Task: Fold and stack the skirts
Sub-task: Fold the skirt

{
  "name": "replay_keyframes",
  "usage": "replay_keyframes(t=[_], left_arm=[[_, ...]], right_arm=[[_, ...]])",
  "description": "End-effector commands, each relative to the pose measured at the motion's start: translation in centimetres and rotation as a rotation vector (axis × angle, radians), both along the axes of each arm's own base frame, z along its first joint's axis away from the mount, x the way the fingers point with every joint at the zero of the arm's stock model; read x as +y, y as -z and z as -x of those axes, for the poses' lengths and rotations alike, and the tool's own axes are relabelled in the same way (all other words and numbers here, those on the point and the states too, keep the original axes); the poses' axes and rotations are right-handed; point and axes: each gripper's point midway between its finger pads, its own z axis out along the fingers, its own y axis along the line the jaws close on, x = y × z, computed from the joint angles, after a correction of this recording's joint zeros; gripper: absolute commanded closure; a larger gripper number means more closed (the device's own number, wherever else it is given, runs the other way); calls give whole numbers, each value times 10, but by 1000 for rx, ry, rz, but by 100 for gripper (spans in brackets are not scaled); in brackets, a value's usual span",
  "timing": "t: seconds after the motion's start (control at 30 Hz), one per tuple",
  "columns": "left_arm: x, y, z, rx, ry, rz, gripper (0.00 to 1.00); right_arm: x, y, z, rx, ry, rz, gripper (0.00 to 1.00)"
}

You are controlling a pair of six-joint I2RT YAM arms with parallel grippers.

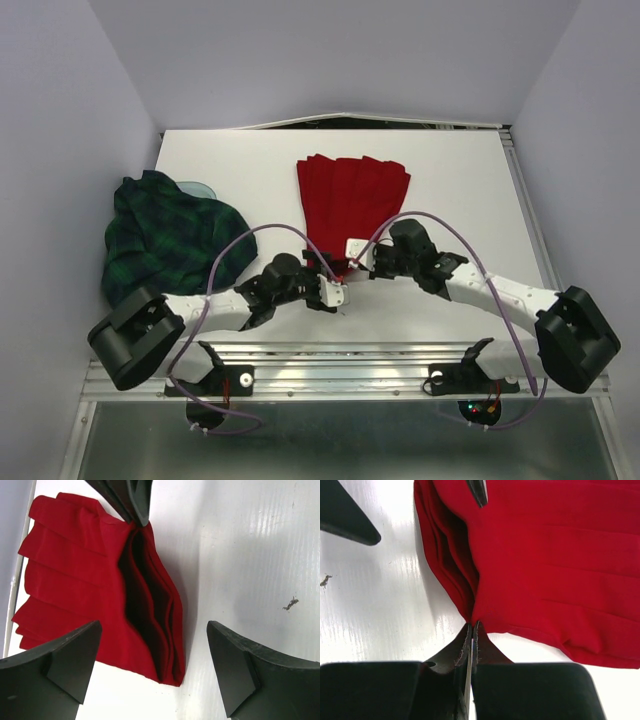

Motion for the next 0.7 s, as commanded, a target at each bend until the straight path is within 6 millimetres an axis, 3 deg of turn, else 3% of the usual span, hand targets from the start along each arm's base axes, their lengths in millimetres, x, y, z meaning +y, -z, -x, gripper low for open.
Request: replay_keyframes(t=[0.0, 0.27, 0.67], left_arm=[[-25, -36, -11, -102, 22, 77, 2], [-35, -26, -38, -126, -86, 24, 6], [-40, -1, -31, -158, -57, -77, 13]], right_arm=[[7, -32, -8, -45, 7, -77, 99], [2, -44, -14, -49, 33, -113, 99], [1, -54, -19, -33, 64, -153, 99]])
